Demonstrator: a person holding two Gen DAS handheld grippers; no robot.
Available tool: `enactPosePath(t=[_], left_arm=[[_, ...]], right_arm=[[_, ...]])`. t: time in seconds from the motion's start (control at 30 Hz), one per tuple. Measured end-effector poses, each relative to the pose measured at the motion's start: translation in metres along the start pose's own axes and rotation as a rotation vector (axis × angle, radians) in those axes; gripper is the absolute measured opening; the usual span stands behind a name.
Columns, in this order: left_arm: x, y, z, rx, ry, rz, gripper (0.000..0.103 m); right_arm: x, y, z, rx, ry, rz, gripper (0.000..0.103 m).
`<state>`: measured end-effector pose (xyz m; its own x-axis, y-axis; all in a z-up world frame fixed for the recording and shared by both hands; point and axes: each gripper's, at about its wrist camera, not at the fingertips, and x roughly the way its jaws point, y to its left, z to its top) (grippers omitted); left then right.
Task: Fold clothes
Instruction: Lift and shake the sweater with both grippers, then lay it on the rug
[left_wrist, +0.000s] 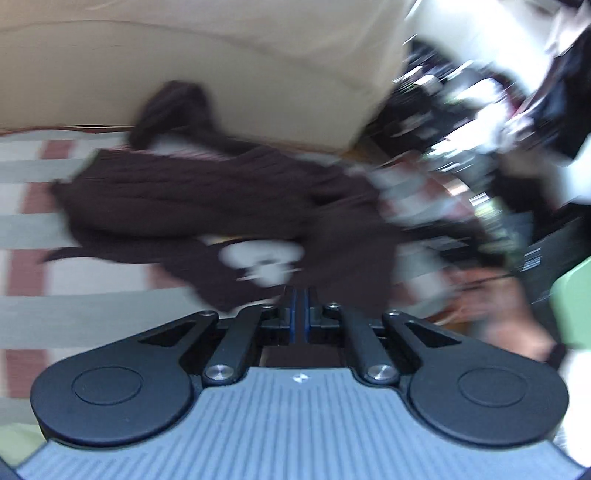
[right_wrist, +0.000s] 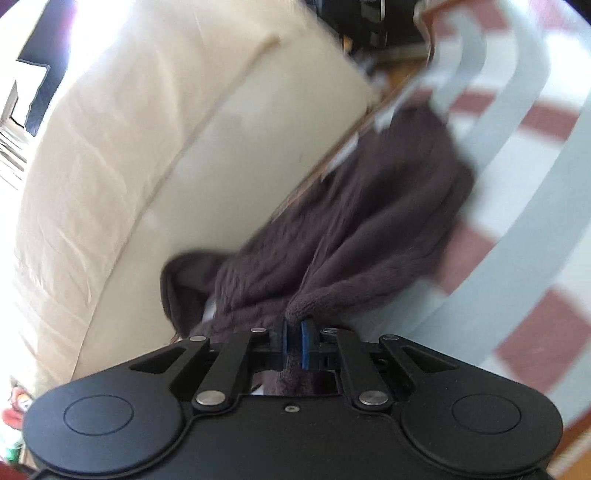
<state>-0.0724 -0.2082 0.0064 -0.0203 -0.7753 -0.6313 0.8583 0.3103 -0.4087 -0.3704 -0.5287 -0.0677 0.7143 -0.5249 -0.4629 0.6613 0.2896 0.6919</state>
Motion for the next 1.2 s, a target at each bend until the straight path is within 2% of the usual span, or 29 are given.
enactPosePath(t=[0.1,0.2,0.3,0.43,0.47,0.53,0.6,0.67,0.7,0.73,0.77,0.8,0.9,1.07,1.17,1.2], left_arm=[[0.01,0.013,0.003,0.015,0.037,0.131,0.003],[0.012,0.03,0.01,0.008,0.036,0.166,0.012],[0.02,0.049,0.017,-0.005,0.042,0.203,0.017],[0.044,0.079,0.026,-0.058,0.087,0.224,0.017],[0.049,0.085,0.028,-0.074,0.098,0.234,0.017],[0.057,0.097,0.031,-0.089,0.107,0.256,0.018],[0.066,0.107,0.033,-0.089,0.102,0.289,0.032],[0.079,0.117,0.036,-0.082,0.094,0.321,0.037],[0.087,0.123,0.039,-0.081,0.1,0.333,0.037],[0.094,0.129,0.042,-0.08,0.105,0.345,0.037],[0.102,0.135,0.045,-0.082,0.113,0.35,0.037],[0.107,0.139,0.048,-0.087,0.12,0.352,0.037],[0.112,0.145,0.05,-0.117,0.118,0.318,0.037],[0.106,0.15,0.037,-0.166,0.086,0.235,0.037],[0.082,0.169,0.028,-0.266,0.001,0.201,0.038],[0.075,0.175,0.024,-0.286,-0.005,0.197,0.039]], right_arm=[[-0.063,-0.002,0.017,-0.066,-0.111,-0.105,0.009],[-0.116,-0.017,0.04,-0.124,-0.221,-0.284,0.007],[-0.168,-0.033,0.063,-0.18,-0.331,-0.466,0.006],[-0.165,-0.058,0.063,-0.336,-0.339,-0.868,0.0],[-0.162,-0.062,0.063,-0.354,-0.307,-0.884,0.0],[-0.157,-0.071,0.063,-0.381,-0.23,-0.878,0.001],[-0.151,-0.079,0.063,-0.408,-0.154,-0.871,0.001],[-0.137,-0.07,0.057,-0.472,-0.068,-0.748,0.003],[-0.125,-0.059,0.051,-0.524,-0.039,-0.699,0.012],[-0.112,-0.048,0.044,-0.577,-0.01,-0.65,0.03],[-0.097,-0.039,0.036,-0.622,0.015,-0.603,0.041],[-0.083,-0.03,0.029,-0.665,0.038,-0.557,0.057],[-0.034,0.005,-0.002,-0.8,0.149,-0.453,0.057],[0.042,0.065,-0.057,-1.026,0.349,-0.274,0.058],[0.066,0.089,-0.091,-1.246,0.4,-0.244,0.059],[0.074,0.097,-0.102,-1.321,0.414,-0.235,0.06]])
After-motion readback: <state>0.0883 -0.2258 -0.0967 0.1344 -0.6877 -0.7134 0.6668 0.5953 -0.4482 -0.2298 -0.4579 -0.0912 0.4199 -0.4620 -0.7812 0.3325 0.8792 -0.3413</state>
